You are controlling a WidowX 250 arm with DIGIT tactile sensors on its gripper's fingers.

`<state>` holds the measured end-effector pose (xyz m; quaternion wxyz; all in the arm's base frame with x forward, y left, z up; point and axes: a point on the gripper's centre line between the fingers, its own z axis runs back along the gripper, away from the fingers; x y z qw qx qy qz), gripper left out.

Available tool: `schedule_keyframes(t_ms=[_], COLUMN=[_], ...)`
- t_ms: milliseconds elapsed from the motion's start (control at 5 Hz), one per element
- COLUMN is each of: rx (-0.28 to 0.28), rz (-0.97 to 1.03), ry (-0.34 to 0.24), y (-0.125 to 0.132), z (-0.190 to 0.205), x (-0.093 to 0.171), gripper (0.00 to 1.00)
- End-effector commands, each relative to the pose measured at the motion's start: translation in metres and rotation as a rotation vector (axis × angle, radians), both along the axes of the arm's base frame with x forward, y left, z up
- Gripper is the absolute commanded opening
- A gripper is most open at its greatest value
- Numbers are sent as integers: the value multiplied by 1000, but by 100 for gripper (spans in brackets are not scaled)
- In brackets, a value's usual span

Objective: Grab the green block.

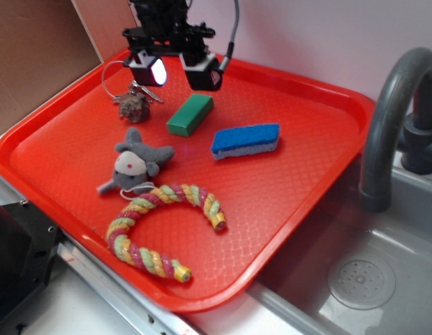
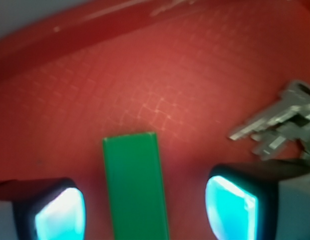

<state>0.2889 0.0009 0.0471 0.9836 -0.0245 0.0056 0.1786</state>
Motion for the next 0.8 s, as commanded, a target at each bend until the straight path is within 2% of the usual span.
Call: schedule_keyframes(t_ms=[0,400,600], rx=[15,-6,30], rz=[-53,-84,-75], ry=[-28,-17,1], y=[0,-8,-10], z=[-11,-24,-26], x=[11,8,7], gripper=[100,100,0])
